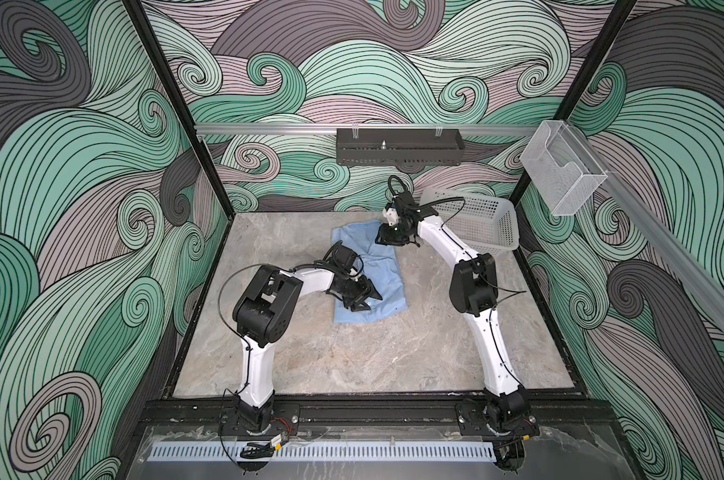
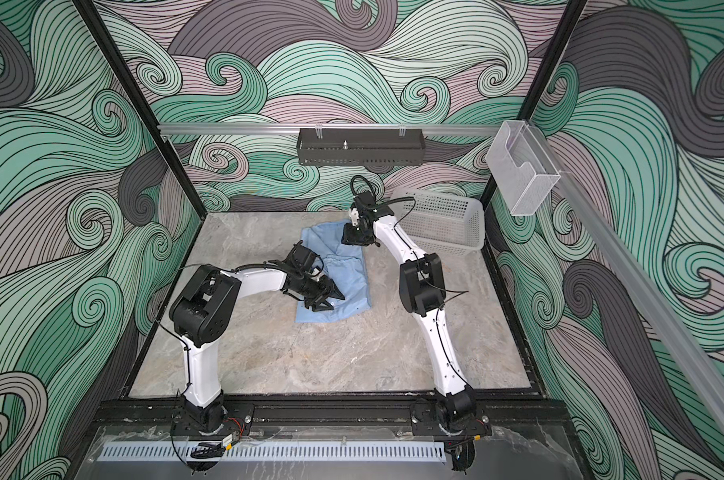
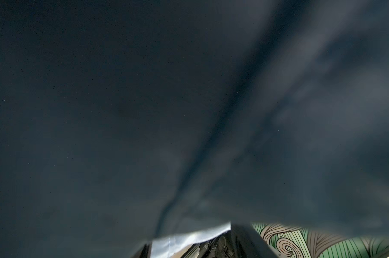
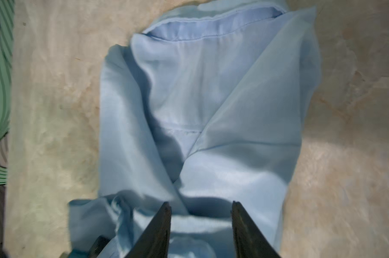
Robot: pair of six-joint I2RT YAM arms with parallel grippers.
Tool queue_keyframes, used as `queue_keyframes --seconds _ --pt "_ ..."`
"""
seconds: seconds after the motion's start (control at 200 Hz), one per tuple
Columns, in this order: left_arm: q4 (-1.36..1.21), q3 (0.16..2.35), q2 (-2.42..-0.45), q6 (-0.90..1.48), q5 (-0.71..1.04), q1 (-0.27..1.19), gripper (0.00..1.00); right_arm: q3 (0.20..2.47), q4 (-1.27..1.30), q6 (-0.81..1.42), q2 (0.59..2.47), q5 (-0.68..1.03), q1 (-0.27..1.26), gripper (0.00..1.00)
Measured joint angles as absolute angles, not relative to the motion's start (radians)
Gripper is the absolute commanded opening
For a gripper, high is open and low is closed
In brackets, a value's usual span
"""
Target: Fold and stack the long sleeve shirts
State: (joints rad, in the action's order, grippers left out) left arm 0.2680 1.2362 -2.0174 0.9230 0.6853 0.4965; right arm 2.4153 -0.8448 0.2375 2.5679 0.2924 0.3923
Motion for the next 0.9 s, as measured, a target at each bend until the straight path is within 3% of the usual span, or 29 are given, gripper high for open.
queue_keyframes --seconds 0.165,0.395,0.791,0.901 --pt "0.265 1.248 -2.037 0.886 0.723 0.495 0.58 2.46 -0.912 0.216 2.651 0.274 0.389 0.46" --pt "0.435 1.235 -1.998 0.687 0.703 0.44 0.6 2.328 -0.924 0.231 2.58 0.273 0.382 0.44" --pt "0.733 1.211 -1.891 0.48 0.49 0.206 0.63 1.579 -0.688 0.439 2.161 0.353 0.464 0.43" --pt "0.789 1.214 -1.853 0.455 0.443 0.188 0.66 1.422 -0.619 0.505 2.06 0.366 0.505 0.49"
